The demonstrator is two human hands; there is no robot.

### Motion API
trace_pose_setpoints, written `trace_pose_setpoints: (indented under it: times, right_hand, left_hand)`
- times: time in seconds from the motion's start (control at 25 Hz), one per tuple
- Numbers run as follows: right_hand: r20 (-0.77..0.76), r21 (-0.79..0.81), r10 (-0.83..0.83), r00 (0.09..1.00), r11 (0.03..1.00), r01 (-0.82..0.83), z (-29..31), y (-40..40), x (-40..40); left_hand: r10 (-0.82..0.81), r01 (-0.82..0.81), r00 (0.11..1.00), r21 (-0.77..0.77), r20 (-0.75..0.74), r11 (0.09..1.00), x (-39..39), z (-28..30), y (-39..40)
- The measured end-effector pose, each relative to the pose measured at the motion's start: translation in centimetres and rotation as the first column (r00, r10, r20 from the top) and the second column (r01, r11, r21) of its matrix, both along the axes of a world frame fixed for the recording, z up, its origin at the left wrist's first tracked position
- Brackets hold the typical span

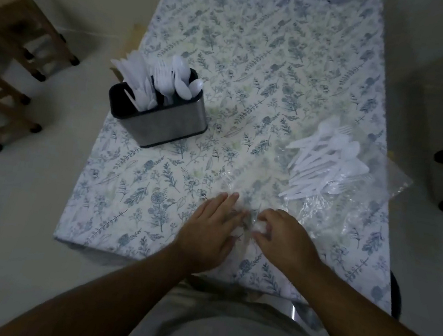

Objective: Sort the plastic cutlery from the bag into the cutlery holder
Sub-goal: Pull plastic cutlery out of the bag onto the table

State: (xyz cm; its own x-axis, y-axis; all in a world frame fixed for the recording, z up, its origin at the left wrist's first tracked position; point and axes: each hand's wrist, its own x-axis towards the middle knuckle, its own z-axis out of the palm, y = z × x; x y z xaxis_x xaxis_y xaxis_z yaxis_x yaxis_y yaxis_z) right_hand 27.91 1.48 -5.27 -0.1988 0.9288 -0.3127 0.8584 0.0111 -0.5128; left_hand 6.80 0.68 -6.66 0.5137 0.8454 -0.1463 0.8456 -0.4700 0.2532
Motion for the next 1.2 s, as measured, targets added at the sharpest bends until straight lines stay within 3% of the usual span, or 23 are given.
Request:
trace_pose_setpoints:
  times: [0.16,0.36,0.52,0.68,0.88,0.96,1.04,1.08,1.2]
  right_hand:
    - [-0.003,0.007,-0.045,0.999,0.999,0.045,-0.1,0.1,-1.1]
    - [-0.093,-0.038,-0.129,0.987,0.991,0.126,0.0,-0.4,-1.7]
    - [-0.060,-0.042,-0.057,0.997,0.998,0.055,0.1,-0.2,-1.6]
    - [-0.150,-0.083,-0.361,0.920,0.932,0.352,0.6,0.6,-0.7]
    - [-0.080,-0.135,-0.123,0.989,0.985,0.111,1.9,0.9,-0.3]
    - [-0.129,-0.049,-0.250,0.960,0.968,0.245,2.6,1.6,0.4]
    - [-0.217,0.084,-0.453,0.865,0.874,0.479,3.4,2.0,0.9]
    - [-0.228,0.104,-0.467,0.855,0.861,0.498,3.8,2.0,0.9]
    - [-0.165,-0.018,-0.267,0.950,0.963,0.268,4.2,1.4,-0.3]
  left_hand:
    - [-0.097,0.098,0.990,-0.010,0.106,0.995,-0.4,-0.7,-1.9]
    - [-0.112,0.111,0.992,0.031,0.060,0.993,-0.6,-0.6,-1.6]
    - [-0.141,0.141,0.989,0.021,0.030,0.990,-0.6,-0.3,-1.0]
    - [-0.149,0.150,0.987,-0.014,0.054,0.989,-0.1,0.1,-0.5]
    - [-0.201,0.200,0.978,-0.015,-0.048,0.980,0.8,0.7,-0.2]
    - [-0.188,0.187,0.982,-0.047,-0.015,0.981,0.2,0.7,-0.2]
    - [-0.165,0.164,0.986,-0.067,-0.003,0.984,-0.2,0.8,-0.2]
    - [-0.161,0.160,0.987,-0.065,-0.009,0.985,-0.1,0.8,-0.2]
    - [-0.196,0.194,0.980,-0.042,-0.047,0.980,0.4,1.0,-0.3]
